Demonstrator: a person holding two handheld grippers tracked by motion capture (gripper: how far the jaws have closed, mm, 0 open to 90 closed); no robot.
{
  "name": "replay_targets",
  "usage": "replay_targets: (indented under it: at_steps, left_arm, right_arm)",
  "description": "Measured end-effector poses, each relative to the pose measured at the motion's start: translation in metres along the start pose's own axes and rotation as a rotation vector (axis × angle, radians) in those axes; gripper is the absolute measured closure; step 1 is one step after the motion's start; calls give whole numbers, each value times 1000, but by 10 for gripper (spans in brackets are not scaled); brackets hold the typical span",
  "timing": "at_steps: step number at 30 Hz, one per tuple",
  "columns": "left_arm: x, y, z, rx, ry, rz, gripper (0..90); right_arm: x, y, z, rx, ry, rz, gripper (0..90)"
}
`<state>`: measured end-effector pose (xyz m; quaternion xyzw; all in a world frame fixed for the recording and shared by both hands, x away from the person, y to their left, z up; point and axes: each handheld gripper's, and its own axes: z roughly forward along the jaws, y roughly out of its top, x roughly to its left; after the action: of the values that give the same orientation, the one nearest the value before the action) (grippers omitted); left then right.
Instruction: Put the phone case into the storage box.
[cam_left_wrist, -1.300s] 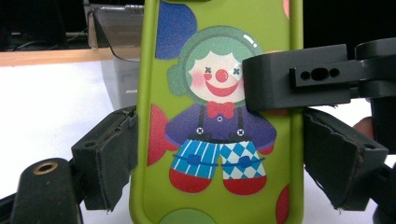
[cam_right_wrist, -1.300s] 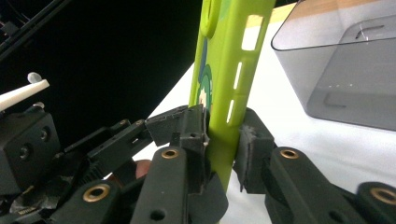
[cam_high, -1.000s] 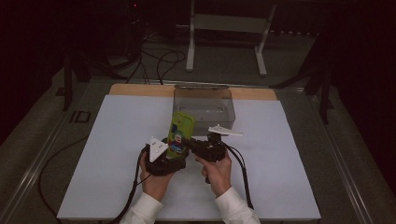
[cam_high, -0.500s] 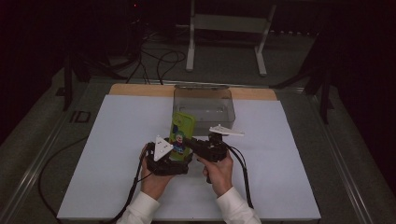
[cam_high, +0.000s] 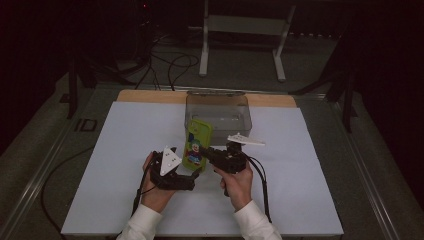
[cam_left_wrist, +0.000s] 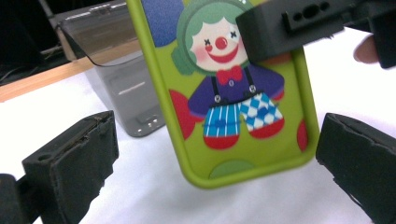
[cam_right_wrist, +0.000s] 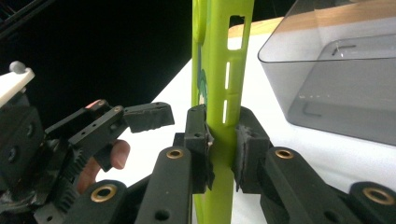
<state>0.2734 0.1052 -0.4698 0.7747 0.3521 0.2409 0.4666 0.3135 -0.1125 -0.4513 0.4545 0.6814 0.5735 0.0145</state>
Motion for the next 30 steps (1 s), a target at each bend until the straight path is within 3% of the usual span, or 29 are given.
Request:
replay_targets:
  at_steps: [11,24,30]
  left_arm:
    - [16,-13,-13,29,-8,14,0]
    - [39,-29,-33,66,36,1,0]
    - [47,-42,-41,92,65,-28,0]
  right_arm:
    - [1,2,-6,-8,-51,-43,782]
    - [3,3,-13,4,-87,-81,781]
    - [2,4,-15,22,-74,-73,782]
